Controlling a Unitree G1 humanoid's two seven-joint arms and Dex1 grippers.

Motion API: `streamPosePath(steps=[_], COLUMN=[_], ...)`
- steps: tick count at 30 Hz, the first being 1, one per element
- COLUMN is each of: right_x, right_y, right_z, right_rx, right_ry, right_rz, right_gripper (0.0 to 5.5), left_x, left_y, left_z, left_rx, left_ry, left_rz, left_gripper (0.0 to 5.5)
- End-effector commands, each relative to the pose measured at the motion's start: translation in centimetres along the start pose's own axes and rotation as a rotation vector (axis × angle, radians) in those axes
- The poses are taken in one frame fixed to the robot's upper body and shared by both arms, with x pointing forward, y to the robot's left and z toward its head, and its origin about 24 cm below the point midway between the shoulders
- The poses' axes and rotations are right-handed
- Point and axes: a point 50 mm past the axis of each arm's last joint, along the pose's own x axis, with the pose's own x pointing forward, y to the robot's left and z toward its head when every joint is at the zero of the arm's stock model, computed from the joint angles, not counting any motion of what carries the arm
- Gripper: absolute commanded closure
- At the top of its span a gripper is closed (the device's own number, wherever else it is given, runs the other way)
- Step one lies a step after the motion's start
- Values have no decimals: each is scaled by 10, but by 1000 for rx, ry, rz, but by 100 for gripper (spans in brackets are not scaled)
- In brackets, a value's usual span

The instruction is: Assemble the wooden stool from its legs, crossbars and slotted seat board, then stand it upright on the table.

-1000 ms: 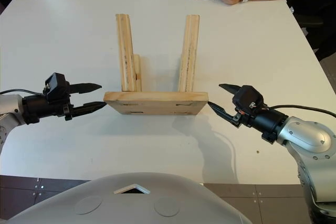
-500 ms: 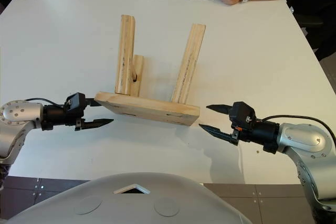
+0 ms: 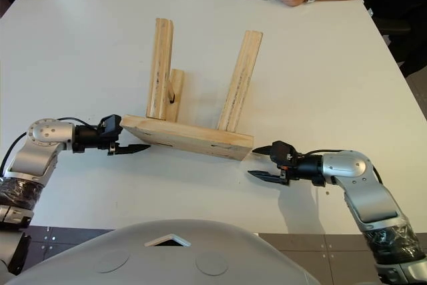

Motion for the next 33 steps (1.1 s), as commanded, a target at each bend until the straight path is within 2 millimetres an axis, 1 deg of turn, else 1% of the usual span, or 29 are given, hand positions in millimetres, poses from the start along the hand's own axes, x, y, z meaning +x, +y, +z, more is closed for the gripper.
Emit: streamPosePath(steps=[1, 7, 8, 9, 10, 11, 17, 20, 22, 24, 26, 28, 30, 33], right_x=[9, 19, 20, 21, 22, 22, 21, 16, 8, -5, -20, -34, -44, -56], right_y=[-8, -16, -17, -17, -17, -16, 1, 6, 9, 11, 22, 36, 48, 58], right_z=[-1, 5, 6, 7, 8, 9, 8, 13, 23, 35, 48, 66, 82, 112], right_rx=[-21, -41, -41, -40, -37, -33, -7, 24, 54, 94, 127, 145, 161, 185], right_ry=[-10, -51, -62, -73, -84, -91, -91, -131, -196, -272, -345, -437, -503, -657], right_rz=[-12, -28, -29, -30, -30, -23, 76, 112, 121, 97, 105, 118, 126, 159], right_gripper=[252, 252, 252, 271, 276, 295, 398, 411, 412, 412, 412, 412, 412, 412], left_x=[8, 17, 17, 17, 17, 16, 14, 10, 6, -3, -15, -27, -35, -46], left_y=[1, -1, -2, -3, -5, -6, -9, -12, -15, -22, -29, -42, -55, -67], left_z=[1, 0, 0, 0, -1, -1, 8, 16, 27, 41, 58, 74, 93, 125], left_rx=[7, -7, -8, -15, -24, -33, -73, -88, -103, -125, -174, -214, -227, -241], left_ry=[-25, -45, -46, -47, -49, -51, -89, -119, -156, -203, -267, -332, -392, -510], left_rz=[-55, -93, -100, -112, -124, -133, -181, -211, -236, -275, -295, -333, -366, -425], left_gripper=[242, 242, 261, 268, 282, 303, 398, 398, 398, 398, 398, 398, 398, 398])
